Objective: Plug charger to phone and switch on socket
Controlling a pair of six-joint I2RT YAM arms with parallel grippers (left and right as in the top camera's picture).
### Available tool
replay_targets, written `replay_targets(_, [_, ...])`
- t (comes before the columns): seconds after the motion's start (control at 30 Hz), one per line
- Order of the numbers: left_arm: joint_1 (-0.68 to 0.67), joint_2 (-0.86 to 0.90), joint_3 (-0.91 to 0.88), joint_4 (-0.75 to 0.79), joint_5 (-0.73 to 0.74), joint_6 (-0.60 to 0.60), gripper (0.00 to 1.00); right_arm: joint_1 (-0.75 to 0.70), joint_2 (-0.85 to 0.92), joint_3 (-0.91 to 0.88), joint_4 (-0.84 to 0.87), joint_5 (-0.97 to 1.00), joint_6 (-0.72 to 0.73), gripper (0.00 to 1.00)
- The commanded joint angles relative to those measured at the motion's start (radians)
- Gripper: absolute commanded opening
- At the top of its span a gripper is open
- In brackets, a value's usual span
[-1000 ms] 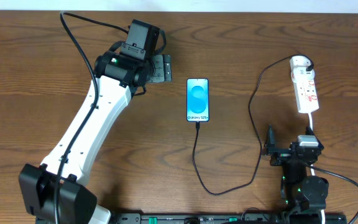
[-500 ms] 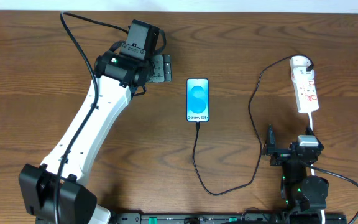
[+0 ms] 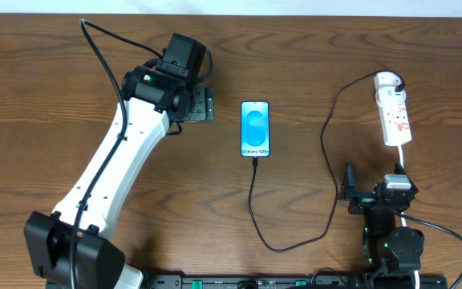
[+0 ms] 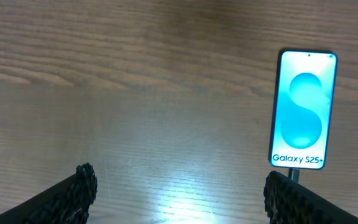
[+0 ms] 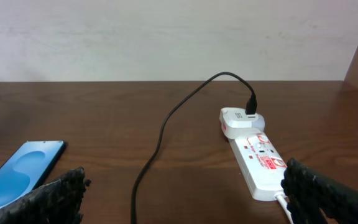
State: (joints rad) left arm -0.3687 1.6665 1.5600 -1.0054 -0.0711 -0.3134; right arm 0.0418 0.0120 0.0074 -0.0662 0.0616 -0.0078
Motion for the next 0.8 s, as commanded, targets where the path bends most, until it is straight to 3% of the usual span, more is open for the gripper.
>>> replay_targets(0.0, [0.0, -0.029, -0.026, -0.007, -0.023, 0.002, 0.88, 0.011, -0.006, -0.002, -0.003, 0.014, 0.0, 0.99])
replay_targets(0.37, [0.034, -0.265, -0.29, -0.01, -0.092, 0.006, 0.88, 0.011, -0.006, -0.002, -0.003, 0.014, 0.0, 0.99])
replay_targets(0.67, [0.105, -0.351, -0.313, -0.007, -0.088, 0.01, 0.88, 0.011, -0.006, -0.002, -0.003, 0.014, 0.0, 0.99])
replay_targets(0.77, [0.114, -0.358, -0.318, 0.017, -0.036, 0.085, 0.88, 0.011, -0.006, -0.002, -0.003, 0.014, 0.0, 0.99])
